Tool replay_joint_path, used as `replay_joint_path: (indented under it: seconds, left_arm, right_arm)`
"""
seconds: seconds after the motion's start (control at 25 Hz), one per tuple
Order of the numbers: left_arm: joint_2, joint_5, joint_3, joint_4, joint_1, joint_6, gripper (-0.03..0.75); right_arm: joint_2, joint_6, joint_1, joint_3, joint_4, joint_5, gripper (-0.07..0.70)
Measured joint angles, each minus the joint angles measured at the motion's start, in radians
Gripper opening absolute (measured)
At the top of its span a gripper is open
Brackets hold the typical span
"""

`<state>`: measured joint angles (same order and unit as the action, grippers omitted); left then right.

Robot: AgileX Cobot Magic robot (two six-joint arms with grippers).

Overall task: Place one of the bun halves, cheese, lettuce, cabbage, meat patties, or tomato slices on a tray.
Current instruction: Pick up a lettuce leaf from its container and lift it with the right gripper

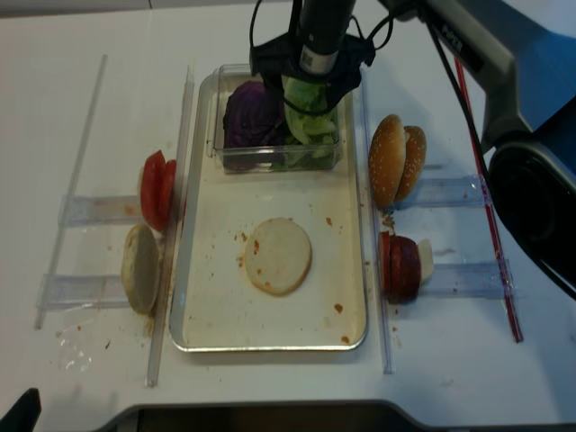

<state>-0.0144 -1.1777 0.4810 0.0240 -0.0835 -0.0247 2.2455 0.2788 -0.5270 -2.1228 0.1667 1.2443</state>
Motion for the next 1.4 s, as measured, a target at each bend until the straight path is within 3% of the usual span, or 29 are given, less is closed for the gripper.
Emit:
replay_joint_path:
  seconds: [0.68,1.4]
  left_arm:
    - [0.000,0.000,0.000,0.000,0.000,0.000,0.331]
    - [0.000,0.000,0.000,0.000,0.000,0.000,0.331]
  right_arm:
    - [0.063,-0.012,-0.004,0.000,0.003,-0.027,0.643]
    - [0.076,-0.025,-0.004,-0.002,-0.027,-0.015,0.519]
